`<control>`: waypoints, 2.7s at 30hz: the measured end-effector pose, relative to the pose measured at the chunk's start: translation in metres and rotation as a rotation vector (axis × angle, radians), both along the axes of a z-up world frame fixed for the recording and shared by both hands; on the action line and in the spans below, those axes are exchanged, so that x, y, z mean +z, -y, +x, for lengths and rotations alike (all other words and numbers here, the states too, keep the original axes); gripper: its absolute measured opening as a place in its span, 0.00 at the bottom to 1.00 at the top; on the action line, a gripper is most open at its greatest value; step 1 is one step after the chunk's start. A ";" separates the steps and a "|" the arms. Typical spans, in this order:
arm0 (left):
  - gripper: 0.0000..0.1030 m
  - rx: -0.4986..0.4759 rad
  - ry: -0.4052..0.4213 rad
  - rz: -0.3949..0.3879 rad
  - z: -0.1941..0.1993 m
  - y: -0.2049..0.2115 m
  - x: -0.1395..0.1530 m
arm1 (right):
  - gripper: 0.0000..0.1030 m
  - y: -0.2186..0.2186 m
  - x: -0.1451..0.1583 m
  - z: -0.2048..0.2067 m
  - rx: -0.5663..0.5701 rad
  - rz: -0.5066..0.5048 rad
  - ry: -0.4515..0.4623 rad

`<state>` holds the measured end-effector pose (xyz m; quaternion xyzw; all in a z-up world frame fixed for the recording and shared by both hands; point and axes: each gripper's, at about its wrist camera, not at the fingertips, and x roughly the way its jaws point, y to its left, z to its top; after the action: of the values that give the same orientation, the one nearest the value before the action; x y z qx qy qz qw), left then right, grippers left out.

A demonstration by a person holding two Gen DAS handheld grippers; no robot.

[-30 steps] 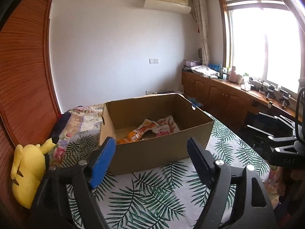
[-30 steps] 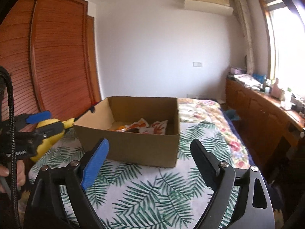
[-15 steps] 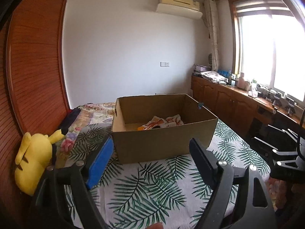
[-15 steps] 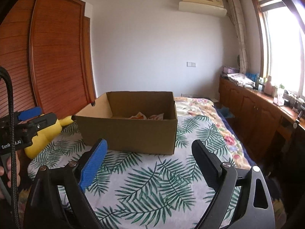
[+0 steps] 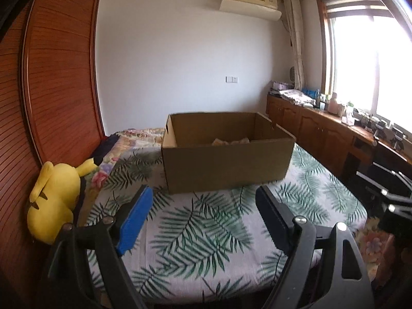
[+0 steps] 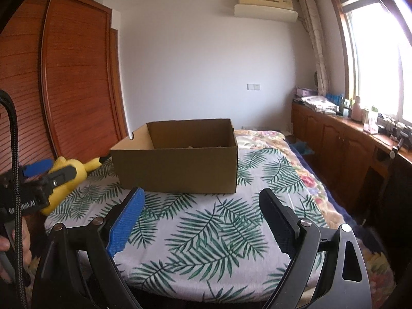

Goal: Organize snacks

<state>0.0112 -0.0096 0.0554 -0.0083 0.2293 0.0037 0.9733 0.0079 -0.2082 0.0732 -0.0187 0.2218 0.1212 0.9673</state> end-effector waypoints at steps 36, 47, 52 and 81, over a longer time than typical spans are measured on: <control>0.80 0.009 -0.024 0.001 -0.016 0.000 -0.015 | 0.89 0.001 -0.006 -0.011 -0.002 -0.019 -0.003; 0.80 0.009 -0.019 -0.004 -0.018 0.000 -0.013 | 0.89 0.002 -0.005 -0.012 -0.002 -0.019 0.000; 0.80 0.010 -0.017 -0.003 -0.018 0.000 -0.013 | 0.89 0.002 -0.005 -0.012 -0.002 -0.019 0.003; 0.80 0.007 -0.010 -0.002 -0.019 0.001 -0.009 | 0.89 0.002 -0.002 -0.012 0.002 -0.021 0.008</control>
<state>-0.0081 -0.0102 0.0468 -0.0101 0.2341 0.0068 0.9721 -0.0039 -0.2105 0.0714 -0.0294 0.2190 0.1197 0.9679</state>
